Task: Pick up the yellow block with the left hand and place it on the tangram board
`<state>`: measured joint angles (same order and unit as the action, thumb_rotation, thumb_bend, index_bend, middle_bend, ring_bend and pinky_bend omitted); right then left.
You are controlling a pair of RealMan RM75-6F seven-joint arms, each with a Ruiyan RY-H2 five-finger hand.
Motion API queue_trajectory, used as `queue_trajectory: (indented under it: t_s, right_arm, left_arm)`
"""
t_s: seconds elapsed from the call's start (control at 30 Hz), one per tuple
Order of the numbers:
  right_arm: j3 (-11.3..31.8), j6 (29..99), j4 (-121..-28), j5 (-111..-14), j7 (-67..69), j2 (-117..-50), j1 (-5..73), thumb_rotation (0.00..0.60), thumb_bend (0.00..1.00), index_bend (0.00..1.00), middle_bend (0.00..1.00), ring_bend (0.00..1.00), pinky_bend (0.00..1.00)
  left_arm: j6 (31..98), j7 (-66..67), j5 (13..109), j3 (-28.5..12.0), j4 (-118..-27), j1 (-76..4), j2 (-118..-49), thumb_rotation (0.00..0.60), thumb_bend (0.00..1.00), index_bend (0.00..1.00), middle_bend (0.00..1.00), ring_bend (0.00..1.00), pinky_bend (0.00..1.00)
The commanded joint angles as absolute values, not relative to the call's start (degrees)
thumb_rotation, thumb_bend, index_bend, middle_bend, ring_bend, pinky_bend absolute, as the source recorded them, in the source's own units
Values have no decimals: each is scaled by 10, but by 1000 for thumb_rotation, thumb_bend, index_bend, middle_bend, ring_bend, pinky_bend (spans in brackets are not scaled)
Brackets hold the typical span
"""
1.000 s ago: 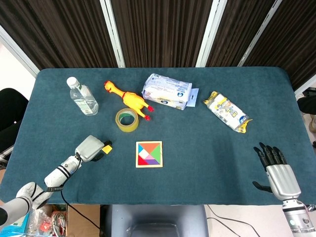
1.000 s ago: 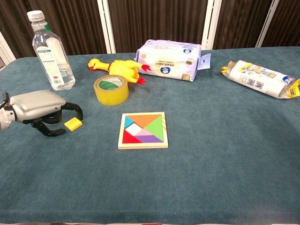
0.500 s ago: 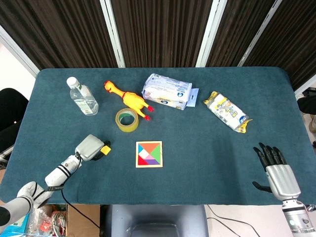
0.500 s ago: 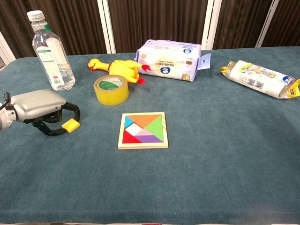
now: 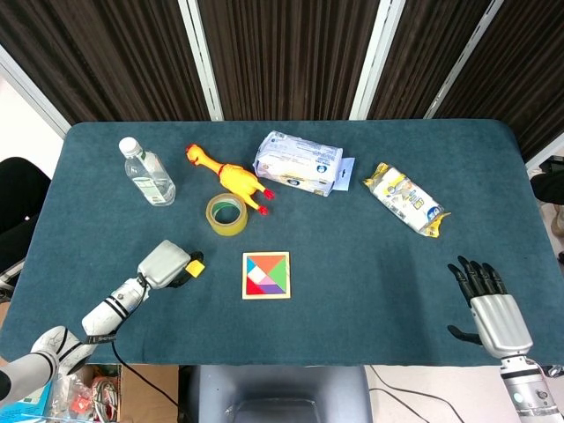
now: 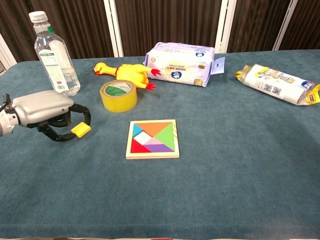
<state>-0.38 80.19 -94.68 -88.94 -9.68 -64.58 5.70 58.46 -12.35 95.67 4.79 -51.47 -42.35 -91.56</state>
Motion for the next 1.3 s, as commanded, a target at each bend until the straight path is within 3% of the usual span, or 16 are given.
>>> queue_trajectory:
  t_s: [0.03, 0.43, 1.3]
  right_arm:
    - [-5, 799, -947, -891, -96, -645, 59, 600, 170, 0, 0, 0, 0]
    - [-13, 794, -948, -907, -72, -634, 63, 600, 170, 0, 0, 0, 0]
    - [-21, 801, -945, -926, -36, -618, 63, 600, 170, 0, 0, 0, 0]
  left_arm:
    - [581, -72, 942, 29, -571, -431, -901, 600, 371, 604, 1000, 1000, 1000]
    - [538, 97, 888, -23, -705, -460, -907, 600, 369, 618, 1000, 1000, 1000]
    - [483, 190, 834, -49, -658, -506, -990, 600, 374, 636, 1000, 1000, 1000]
